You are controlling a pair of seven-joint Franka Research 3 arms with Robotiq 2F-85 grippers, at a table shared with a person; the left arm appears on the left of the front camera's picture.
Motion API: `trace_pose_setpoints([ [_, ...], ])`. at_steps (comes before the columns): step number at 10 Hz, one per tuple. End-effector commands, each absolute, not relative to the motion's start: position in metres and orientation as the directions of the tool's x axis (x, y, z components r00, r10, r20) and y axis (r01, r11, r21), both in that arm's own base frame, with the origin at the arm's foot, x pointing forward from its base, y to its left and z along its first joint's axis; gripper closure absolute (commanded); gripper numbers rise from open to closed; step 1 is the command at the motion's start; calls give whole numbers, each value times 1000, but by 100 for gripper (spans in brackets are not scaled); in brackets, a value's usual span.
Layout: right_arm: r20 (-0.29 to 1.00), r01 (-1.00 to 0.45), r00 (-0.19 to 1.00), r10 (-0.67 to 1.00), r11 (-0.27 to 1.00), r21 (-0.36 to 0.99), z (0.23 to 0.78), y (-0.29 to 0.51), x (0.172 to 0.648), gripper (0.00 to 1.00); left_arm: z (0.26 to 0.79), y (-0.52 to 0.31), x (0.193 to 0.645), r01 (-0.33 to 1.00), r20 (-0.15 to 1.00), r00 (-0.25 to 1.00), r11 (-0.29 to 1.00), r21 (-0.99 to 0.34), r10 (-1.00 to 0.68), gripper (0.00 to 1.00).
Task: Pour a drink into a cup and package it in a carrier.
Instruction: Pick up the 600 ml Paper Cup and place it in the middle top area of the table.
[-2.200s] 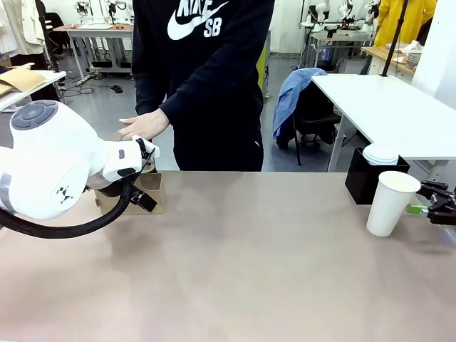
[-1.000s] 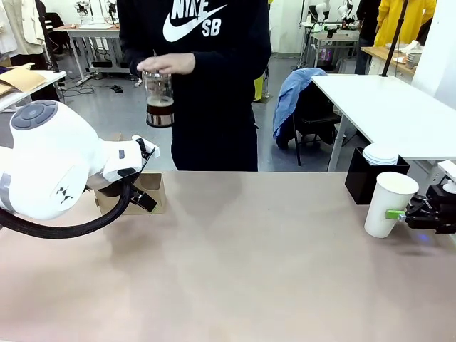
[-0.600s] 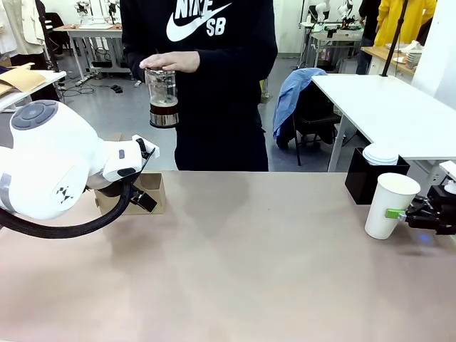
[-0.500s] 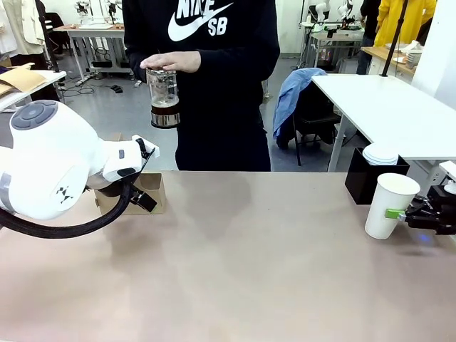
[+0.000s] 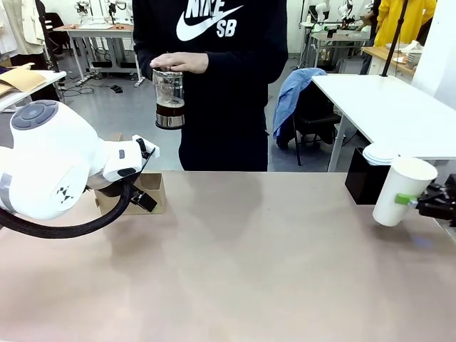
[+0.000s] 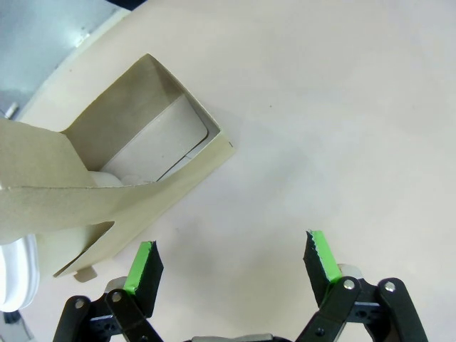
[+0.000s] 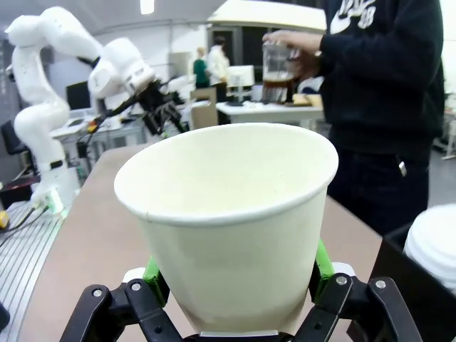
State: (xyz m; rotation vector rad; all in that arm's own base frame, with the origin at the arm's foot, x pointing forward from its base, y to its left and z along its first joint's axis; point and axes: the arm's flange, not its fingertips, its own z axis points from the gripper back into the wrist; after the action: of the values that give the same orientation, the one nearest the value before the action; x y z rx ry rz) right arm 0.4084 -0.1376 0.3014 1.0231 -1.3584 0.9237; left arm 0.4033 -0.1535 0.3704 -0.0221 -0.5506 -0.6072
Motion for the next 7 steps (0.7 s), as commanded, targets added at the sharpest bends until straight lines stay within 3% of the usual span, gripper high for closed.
trace_pose_setpoints([
  [1, 997, -889, 56, -56, 451, 75, 359, -99, 380, 13, 370, -152, 403, 546, 498, 684, 827, 136, -533, 0],
  [4, 999, -866, 35, -33, 498, 47, 425, -3, 392, 13, 370, -152, 403, 546, 498, 684, 827, 136, -533, 0],
  [7, 998, -834, -5, -63, 551, 31, 417, 85, 461, 13, 370, -152, 403, 546, 498, 684, 827, 136, -533, 0],
])
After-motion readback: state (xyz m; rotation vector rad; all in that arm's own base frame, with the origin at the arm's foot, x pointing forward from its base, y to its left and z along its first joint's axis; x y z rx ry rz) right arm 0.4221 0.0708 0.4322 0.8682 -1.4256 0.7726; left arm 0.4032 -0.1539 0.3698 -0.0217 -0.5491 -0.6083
